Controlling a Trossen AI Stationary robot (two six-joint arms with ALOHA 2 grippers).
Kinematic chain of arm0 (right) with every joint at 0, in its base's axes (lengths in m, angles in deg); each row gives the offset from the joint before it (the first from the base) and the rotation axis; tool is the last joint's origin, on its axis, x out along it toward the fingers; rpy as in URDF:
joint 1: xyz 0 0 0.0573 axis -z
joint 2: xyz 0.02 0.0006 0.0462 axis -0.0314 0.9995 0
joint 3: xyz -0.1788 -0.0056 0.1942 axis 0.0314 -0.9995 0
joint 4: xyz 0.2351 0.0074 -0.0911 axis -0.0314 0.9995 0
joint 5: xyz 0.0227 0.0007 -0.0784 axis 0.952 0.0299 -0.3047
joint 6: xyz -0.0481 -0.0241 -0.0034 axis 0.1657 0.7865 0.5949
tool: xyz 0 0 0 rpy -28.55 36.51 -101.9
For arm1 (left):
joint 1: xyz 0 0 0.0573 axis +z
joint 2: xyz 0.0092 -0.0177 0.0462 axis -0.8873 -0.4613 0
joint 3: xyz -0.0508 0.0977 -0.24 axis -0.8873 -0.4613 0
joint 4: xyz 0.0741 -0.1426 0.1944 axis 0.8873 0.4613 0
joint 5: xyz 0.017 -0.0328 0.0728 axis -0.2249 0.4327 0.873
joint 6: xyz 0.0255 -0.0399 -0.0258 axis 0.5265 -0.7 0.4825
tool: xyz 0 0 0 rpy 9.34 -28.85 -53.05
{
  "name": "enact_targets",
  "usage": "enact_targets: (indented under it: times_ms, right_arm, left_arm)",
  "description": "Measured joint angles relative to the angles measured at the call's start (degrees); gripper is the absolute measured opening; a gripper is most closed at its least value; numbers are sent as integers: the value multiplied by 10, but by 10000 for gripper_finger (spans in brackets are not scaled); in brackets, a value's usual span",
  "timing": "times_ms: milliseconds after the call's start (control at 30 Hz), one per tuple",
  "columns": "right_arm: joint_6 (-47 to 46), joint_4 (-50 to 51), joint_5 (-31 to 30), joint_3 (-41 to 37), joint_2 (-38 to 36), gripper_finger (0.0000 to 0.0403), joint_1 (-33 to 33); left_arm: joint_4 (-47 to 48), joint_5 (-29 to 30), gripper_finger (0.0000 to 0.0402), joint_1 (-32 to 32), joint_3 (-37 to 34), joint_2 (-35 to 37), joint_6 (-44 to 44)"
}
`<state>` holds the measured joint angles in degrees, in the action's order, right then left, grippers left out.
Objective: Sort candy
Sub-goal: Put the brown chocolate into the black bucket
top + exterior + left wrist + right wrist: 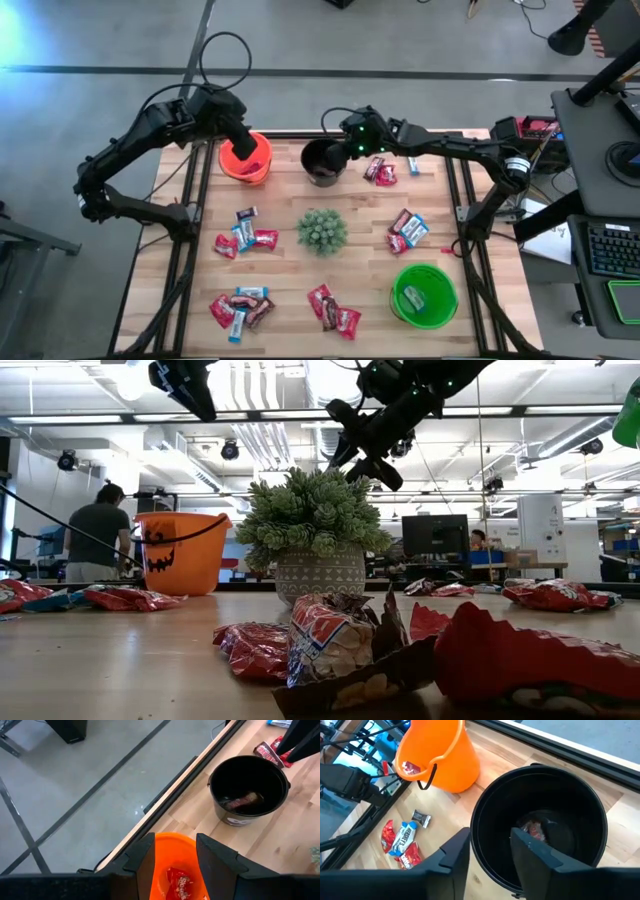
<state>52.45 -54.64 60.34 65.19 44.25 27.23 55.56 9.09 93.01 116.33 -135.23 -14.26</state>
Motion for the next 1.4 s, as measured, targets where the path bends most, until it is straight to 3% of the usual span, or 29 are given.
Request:
enact_targets:
  times_ms: [333, 433, 667, 800, 1167, 1400]
  right_arm:
    - [12, 11, 1, 0, -15, 148, 1]
    - [35, 35, 0, 0, -25, 148, 1]
    - [86, 100, 0, -1, -56, 148, 9]
    - [91, 131, -1, -1, -76, 148, 18]
    - [118, 206, -17, -1, -149, 148, 44]
    - [85, 219, -17, -1, -215, 148, 43]
  left_arm:
    - [13, -32, 165, 0, 2, 2, -11]
    - [59, -38, 185, 0, 24, -2, -20]
    - [171, -124, 191, -4, 41, -4, -17]
    - [176, -187, 191, -19, 28, -5, -17]
    - [171, -198, 191, -98, -60, -5, -22]
    - [153, -199, 191, -151, -136, -4, -20]
